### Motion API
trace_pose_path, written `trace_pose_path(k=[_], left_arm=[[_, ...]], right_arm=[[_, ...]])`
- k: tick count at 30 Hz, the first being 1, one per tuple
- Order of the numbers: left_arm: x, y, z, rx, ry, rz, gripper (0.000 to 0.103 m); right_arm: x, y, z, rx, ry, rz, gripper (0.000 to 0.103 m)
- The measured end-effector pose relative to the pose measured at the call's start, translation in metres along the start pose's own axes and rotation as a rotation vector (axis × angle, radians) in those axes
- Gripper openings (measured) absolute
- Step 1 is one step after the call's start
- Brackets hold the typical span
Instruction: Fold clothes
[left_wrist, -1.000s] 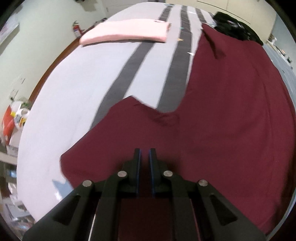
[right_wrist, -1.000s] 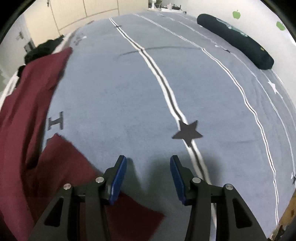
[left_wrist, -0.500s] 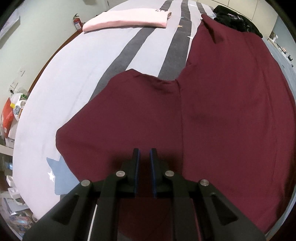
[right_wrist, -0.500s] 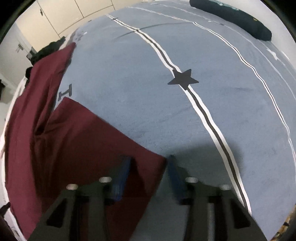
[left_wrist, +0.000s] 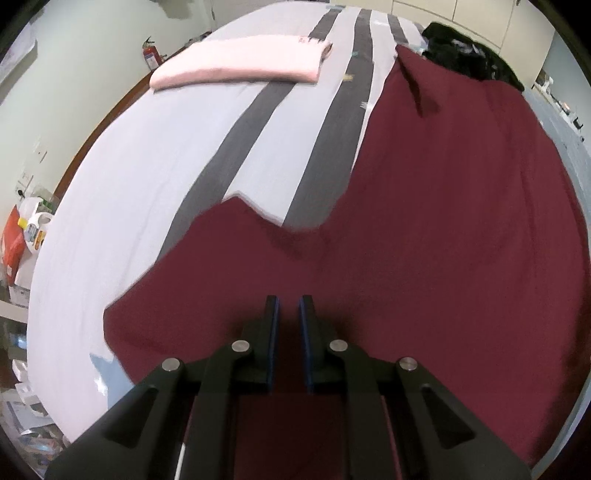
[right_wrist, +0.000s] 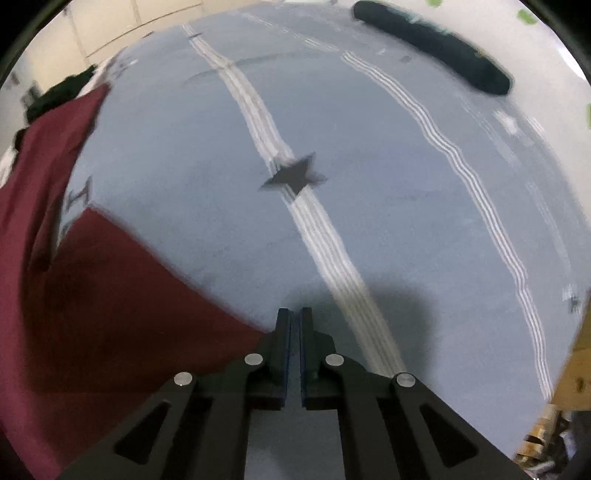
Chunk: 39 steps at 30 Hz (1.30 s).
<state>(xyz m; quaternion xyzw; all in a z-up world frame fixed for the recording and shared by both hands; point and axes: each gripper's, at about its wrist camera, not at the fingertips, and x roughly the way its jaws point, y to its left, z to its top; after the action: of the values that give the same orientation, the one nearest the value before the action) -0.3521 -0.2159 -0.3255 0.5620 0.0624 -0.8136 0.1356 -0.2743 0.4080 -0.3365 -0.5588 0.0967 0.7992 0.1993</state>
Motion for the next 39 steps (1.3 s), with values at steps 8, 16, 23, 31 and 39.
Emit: trace_pose_path(k=[8,16,23,31,39], left_arm=[[0.019,-0.044,0.087,0.018,-0.074,-0.055,0.013],[0.100,-0.089,0.208,0.157,-0.143,-0.094,0.015],[0.126,-0.114,0.258,0.241,-0.155,-0.210,0.016],[0.139,-0.127,0.290,0.231,-0.162,-0.344,0.017],[0.139,-0.124,0.298,0.176,-0.168,-0.351,0.017]], right_arm=[[-0.021,0.083,0.087,-0.121,-0.137,0.213,0.037],[0.027,0.227,0.172,-0.248,-0.134,0.350,0.037],[0.074,0.273,0.252,-0.190,-0.118,0.339,0.040],[0.088,0.302,0.287,-0.214,-0.163,0.327,0.043],[0.094,0.321,0.310,-0.259,-0.152,0.341,0.043]])
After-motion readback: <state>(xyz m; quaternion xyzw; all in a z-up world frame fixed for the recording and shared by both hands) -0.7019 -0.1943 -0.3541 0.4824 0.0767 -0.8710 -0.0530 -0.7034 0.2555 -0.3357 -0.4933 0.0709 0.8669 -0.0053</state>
